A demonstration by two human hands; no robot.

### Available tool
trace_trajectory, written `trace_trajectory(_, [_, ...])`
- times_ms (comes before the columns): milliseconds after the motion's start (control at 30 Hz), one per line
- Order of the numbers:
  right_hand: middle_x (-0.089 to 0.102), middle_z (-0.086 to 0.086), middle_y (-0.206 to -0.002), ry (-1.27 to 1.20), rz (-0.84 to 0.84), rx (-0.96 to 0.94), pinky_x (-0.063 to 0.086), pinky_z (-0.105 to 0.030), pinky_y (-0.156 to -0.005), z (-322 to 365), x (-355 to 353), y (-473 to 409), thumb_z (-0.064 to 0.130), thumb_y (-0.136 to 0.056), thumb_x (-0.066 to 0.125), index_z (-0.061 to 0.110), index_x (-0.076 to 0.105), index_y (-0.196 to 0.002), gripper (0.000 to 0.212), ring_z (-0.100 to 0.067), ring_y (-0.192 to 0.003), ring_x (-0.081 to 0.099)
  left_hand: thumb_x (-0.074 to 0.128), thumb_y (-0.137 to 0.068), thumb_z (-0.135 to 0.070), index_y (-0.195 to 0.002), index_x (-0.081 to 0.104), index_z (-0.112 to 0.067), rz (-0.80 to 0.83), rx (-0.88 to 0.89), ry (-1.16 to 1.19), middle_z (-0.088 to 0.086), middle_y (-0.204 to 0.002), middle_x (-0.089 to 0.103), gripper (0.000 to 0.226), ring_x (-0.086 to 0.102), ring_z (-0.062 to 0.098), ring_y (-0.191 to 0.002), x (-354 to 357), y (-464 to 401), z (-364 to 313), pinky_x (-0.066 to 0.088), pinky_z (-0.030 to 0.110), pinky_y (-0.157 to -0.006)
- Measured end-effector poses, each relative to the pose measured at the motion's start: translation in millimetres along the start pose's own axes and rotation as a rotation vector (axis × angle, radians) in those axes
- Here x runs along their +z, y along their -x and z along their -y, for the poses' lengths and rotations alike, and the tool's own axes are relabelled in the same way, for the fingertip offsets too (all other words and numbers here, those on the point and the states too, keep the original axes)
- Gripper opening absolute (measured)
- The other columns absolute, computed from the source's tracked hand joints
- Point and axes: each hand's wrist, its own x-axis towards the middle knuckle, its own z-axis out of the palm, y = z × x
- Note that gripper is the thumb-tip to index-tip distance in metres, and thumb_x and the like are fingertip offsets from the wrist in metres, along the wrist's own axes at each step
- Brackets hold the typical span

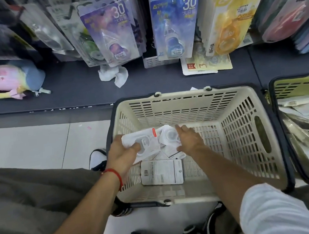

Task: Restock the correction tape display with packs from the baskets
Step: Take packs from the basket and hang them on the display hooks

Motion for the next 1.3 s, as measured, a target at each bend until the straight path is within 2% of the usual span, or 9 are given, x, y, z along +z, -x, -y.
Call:
trace_trajectory(167, [0.045, -0.009, -0.146, 0.125, 0.009, -0.028, 0.048, -0.047, -0.107, -11.5, 2.0, 13.4, 0.025, -0.085, 0.083, 0.015, 0.039, -0.152, 0.081, -0.031, -0.134, 0.046, 0.064, -0.092, -0.005, -0.123, 0.049, -0.026, 0.11, -0.084, -0.006, 0.006, -0.122, 0.064, 0.04, 0.068, 0.034, -0.108, 9.6, 4.5, -2.2, 0.065, 0.053, -0.08])
trace_trajectory(333, [0.052, -0.002, -0.134, -0.177, -0.01, -0.006, 0.046, -0.039, -0.104, -43.7, -19.7, 46.1, 0.034, -0.073, 0.087, 0.023, 0.049, -0.146, 0.083, -0.025, -0.128, 0.05, 0.056, -0.09, 0.003, -0.122, 0.056, -0.04, 0.16, -0.162, 0.094, 0.005, -0.13, 0.059, 0.053, 0.063, 0.033, -0.108, 27.9, 9.4, -6.9, 0.064, 0.047, -0.07])
trace_trajectory(533, [0.049, 0.005, -0.144, -0.19, -0.195, -0.43, 0.037, -0.033, -0.112, -16.0, -59.6, 71.6, 0.019, -0.074, 0.082, 0.027, 0.051, -0.151, 0.083, -0.018, -0.132, 0.044, 0.075, -0.095, -0.037, -0.121, 0.067, -0.023, 0.448, -0.34, 0.336, 0.015, -0.128, 0.07, 0.03, 0.071, 0.04, -0.109, 35.7, 16.6, -25.4, 0.064, 0.058, -0.072])
trace_trajectory(667, [0.053, 0.001, -0.143, -0.26, -0.316, -0.574, 0.041, -0.028, -0.106, 19.6, -68.3, 64.4, 0.018, -0.082, 0.082, 0.025, 0.055, -0.147, 0.071, -0.014, -0.129, 0.048, 0.085, -0.083, -0.003, -0.114, 0.063, -0.022, 0.362, -0.159, 0.297, 0.015, -0.125, 0.07, 0.043, 0.072, 0.039, -0.103, 24.7, 13.5, -27.1, 0.064, 0.056, -0.064])
trace_trajectory(767, [0.054, -0.001, -0.135, -0.465, -0.389, -0.292, 0.046, -0.033, -0.098, 24.5, -58.0, 52.2, 0.021, -0.088, 0.079, 0.017, 0.054, -0.136, 0.054, -0.017, -0.12, 0.054, 0.081, -0.083, 0.001, -0.111, 0.065, -0.024, 0.168, -0.041, 0.289, 0.011, -0.119, 0.071, 0.041, 0.072, 0.037, -0.103, 4.2, 10.0, -31.5, 0.064, 0.054, -0.061])
trace_trajectory(867, [0.062, -0.008, -0.128, -0.267, -0.075, -0.041, 0.051, -0.036, -0.095, 13.9, -36.0, 39.5, 0.021, -0.098, 0.069, 0.014, 0.058, -0.127, 0.032, -0.027, -0.116, 0.063, 0.085, -0.081, -0.004, -0.111, 0.068, -0.033, 0.079, 0.077, 0.256, -0.002, -0.111, 0.073, 0.046, 0.073, 0.023, -0.1, -17.1, 15.3, -31.0, 0.065, 0.039, -0.061])
trace_trajectory(967, [0.063, -0.01, -0.132, -0.166, 0.338, -0.077, 0.053, -0.037, -0.096, 14.3, -11.5, 42.8, 0.026, -0.099, 0.071, 0.019, 0.054, -0.136, 0.041, -0.028, -0.113, 0.065, 0.087, -0.079, -0.006, -0.11, 0.071, -0.036, 0.083, 0.134, 0.203, -0.011, -0.103, 0.075, 0.047, 0.072, 0.011, -0.096, -29.8, 23.3, -25.5, 0.06, 0.024, -0.061])
trace_trajectory(1200, [0.066, -0.007, -0.114, -0.709, 0.33, -0.092, 0.058, -0.03, -0.07, 19.1, -36.8, 56.0, 0.005, -0.103, 0.057, 0.027, 0.063, -0.126, 0.033, -0.018, -0.078, 0.062, 0.09, -0.076, -0.009, -0.112, 0.071, -0.027, 0.164, 0.144, 0.118, 0.005, -0.11, 0.073, 0.045, 0.071, 0.026, -0.098, -29.2, 25.0, -23.6, 0.055, 0.034, -0.068])
trace_trajectory(1300, [0.06, 0.004, -0.132, -0.915, 0.327, -0.02, 0.06, -0.028, -0.08, 5.4, -59.1, 71.1, 0.002, -0.1, 0.063, 0.012, 0.082, -0.104, 0.023, -0.011, -0.074, 0.061, 0.089, -0.076, -0.006, -0.116, 0.07, -0.022, 0.183, 0.126, 0.159, 0.01, -0.117, 0.071, 0.048, 0.071, 0.033, -0.105, -21.7, 22.6, -22.6, 0.063, 0.049, -0.08])
